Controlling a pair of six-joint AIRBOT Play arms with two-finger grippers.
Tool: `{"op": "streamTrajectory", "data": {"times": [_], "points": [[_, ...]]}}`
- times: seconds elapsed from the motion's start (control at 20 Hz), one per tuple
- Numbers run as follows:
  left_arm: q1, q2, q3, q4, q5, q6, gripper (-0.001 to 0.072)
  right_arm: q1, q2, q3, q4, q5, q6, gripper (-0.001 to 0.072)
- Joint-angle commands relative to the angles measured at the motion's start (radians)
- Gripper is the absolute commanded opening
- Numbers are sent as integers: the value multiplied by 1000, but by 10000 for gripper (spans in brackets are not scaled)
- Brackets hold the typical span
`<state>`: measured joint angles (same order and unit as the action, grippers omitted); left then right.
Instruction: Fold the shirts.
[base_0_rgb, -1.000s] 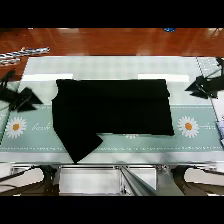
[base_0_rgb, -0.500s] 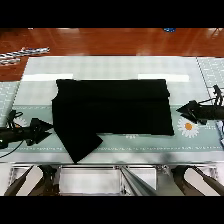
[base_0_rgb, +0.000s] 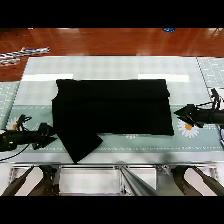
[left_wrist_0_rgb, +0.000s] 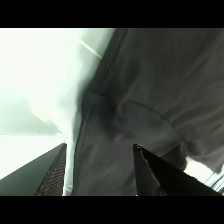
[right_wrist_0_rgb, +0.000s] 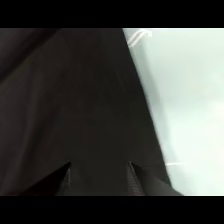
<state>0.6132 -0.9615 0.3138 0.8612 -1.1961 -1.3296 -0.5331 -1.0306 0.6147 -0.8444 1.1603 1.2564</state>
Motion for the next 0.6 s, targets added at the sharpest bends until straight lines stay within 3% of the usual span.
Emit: {"op": "streamTrajectory", "data": {"times": [0.0, 0.1, 0.15, 0.2, 0.25, 0.4, 0.55], "points": [[-135, -49, -3, -12, 98, -3, 508, -1, 2, -2, 80, 2, -21, 409], [-202, -69, -2, -39, 179, -24, 505, -8, 2, -1, 122, -5, -32, 409], [-218, -76, -2, -55, 203, -34, 416, -23, 2, -1, 129, -2, -32, 410], [-221, -79, 1, -76, 200, -31, 129, -43, 2, -1, 116, 21, -37, 409], [-221, -79, 6, -92, 185, 6, 20, -73, 2, -1, 66, 55, -38, 409], [-221, -78, 26, -94, 132, 62, 19, -138, 2, -22, -219, 71, 108, 409], [-221, -78, 27, -95, 130, 61, 19, -139, 1, -82, -307, 90, 158, 409]]}}
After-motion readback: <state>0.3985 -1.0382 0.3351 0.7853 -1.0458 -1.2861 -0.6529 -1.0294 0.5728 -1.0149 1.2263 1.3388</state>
